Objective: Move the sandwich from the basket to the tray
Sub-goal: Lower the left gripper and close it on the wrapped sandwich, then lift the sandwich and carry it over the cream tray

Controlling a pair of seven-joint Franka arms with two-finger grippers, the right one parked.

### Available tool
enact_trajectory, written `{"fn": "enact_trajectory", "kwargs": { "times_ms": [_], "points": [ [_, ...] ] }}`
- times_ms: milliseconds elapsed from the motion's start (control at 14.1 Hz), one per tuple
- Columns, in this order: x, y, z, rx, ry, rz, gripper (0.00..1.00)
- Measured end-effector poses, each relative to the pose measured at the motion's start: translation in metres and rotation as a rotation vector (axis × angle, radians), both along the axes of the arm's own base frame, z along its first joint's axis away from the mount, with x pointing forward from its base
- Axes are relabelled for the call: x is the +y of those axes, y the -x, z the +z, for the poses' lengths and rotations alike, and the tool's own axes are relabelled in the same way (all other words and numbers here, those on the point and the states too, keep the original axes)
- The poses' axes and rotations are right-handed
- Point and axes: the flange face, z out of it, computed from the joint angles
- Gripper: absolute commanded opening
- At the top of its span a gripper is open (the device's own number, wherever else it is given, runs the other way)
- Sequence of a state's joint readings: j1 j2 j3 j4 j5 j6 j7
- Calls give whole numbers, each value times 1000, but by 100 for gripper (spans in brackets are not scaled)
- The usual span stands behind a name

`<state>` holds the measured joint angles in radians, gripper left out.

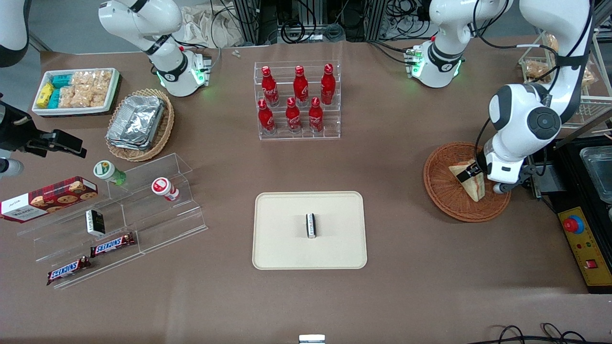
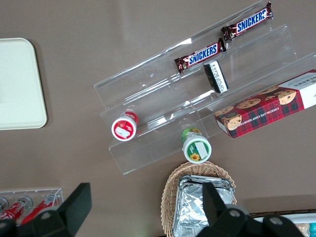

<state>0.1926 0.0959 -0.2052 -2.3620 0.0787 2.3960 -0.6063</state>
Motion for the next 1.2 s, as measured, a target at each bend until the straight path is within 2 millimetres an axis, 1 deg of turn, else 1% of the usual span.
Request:
{"fn": "enact_trajectory", "kwargs": {
  "times_ms": [354, 425, 496, 638, 709, 1063, 1205],
  "points": [
    [5, 1, -21, 18, -20, 21, 100],
    [6, 1, -26, 21, -18, 28, 95],
    [7, 0, -32, 16, -14, 39, 76],
    [7, 0, -41, 18, -11, 73, 19],
    [7, 0, -43, 18, -12, 88, 0],
    [7, -1, -42, 15, -13, 102, 0],
    [7, -4, -36, 8, -16, 102, 0]
  ]
}}
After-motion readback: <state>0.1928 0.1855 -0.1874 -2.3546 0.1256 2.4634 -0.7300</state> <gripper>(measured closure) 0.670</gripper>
